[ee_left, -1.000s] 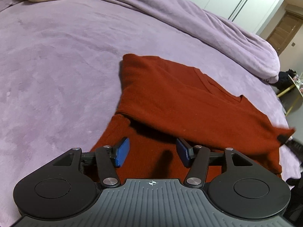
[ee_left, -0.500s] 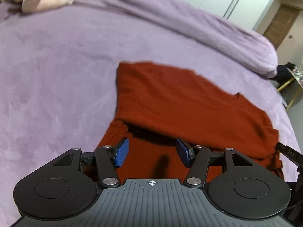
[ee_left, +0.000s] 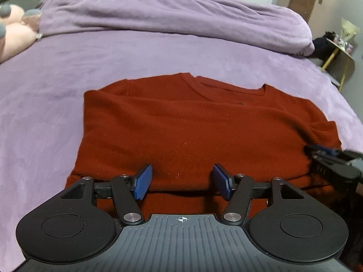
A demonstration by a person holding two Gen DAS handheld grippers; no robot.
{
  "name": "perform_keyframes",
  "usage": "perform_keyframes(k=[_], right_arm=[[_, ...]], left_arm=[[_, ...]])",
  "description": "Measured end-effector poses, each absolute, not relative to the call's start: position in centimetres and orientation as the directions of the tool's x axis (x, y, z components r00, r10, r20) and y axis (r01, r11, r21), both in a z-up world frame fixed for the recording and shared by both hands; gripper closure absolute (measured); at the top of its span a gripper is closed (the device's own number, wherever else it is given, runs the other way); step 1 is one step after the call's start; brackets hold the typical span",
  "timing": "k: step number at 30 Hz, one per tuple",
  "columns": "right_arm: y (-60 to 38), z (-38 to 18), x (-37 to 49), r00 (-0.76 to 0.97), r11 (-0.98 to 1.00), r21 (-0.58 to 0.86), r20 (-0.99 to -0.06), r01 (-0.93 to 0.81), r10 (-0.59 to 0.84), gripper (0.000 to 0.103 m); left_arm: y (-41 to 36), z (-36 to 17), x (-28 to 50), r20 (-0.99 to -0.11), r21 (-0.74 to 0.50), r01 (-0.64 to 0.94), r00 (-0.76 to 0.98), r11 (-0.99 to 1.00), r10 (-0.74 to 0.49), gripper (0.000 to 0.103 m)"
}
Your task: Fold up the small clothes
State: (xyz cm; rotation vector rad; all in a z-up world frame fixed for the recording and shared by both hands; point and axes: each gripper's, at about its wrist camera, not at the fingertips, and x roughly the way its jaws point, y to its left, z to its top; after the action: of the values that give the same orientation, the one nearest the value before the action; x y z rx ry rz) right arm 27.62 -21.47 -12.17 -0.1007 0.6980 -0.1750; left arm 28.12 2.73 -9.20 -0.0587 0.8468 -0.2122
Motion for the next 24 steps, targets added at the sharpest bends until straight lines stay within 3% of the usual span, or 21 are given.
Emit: perform_keyframes(k=[4, 6, 8, 11, 13, 16, 18, 20, 21, 23, 24], right_arm=[[-23.7, -11.7, 28.4, 0.744, 0.979, -0.107, -0.637, 0.172, -0.2, 0.086], [-25.2, -10.7, 27.5, 0.746, 0.983, 0.044, -0.658, 0.18, -0.107, 0.081], [-27.0, -10.1, 25.8, 0.757, 0.949, 0.238, -0.653, 0.208, -0.002, 0.066], [-29.5, -10.4, 22.5, 0.768, 0.809, 0.519, -0.625, 0.275, 0.14, 0.063], [-30.7, -11.3, 21.9, 0.77, 0.717, 0.629, -0.604, 0.3, 0.207, 0.063], [-30.9, -11.7, 22.5, 0.761, 0.681, 0.655, -0.61, 0.329, 0.219, 0.064], [-30.3, -11.8, 22.9, 0.754, 0.68, 0.651, -0.619, 0.336, 0.22, 0.067], [-29.9, -12.0, 24.0, 0.73, 0.692, 0.626, -0.65, 0.36, 0.208, 0.092], [-29.8, -11.9, 24.3, 0.719, 0.703, 0.607, -0.667, 0.371, 0.197, 0.098], [-29.6, -11.4, 23.8, 0.707, 0.707, 0.604, -0.676, 0.369, 0.209, 0.098], [-30.3, -11.4, 23.2, 0.731, 0.654, 0.67, -0.632, 0.351, 0.256, 0.098]], left_arm=[[3.2, -9.2, 28.4, -0.742, -0.147, 0.142, 0.639, 0.979, -0.204, 0.036], [3.7, -9.0, 27.7, -0.739, -0.171, 0.138, 0.637, 0.976, -0.219, 0.036], [4.6, -8.7, 26.9, -0.734, -0.2, 0.129, 0.636, 0.971, -0.236, 0.036], [5.7, -8.7, 26.1, -0.743, -0.232, 0.092, 0.626, 0.968, -0.237, 0.036], [6.0, -8.8, 25.9, -0.755, -0.236, 0.068, 0.616, 0.969, -0.227, 0.036], [6.2, -8.9, 26.0, -0.763, -0.24, 0.049, 0.608, 0.97, -0.22, 0.036], [6.3, -8.7, 26.1, -0.764, -0.25, 0.039, 0.606, 0.968, -0.222, 0.036], [6.4, -8.5, 26.1, -0.768, -0.249, 0.029, 0.603, 0.968, -0.215, 0.036], [6.6, -8.3, 26.0, -0.767, -0.246, 0.026, 0.606, 0.969, -0.211, 0.035], [7.0, -8.0, 25.9, -0.767, -0.232, 0.019, 0.612, 0.973, -0.195, 0.035], [7.3, -8.0, 25.9, -0.766, -0.226, 0.014, 0.615, 0.974, -0.186, 0.035]])
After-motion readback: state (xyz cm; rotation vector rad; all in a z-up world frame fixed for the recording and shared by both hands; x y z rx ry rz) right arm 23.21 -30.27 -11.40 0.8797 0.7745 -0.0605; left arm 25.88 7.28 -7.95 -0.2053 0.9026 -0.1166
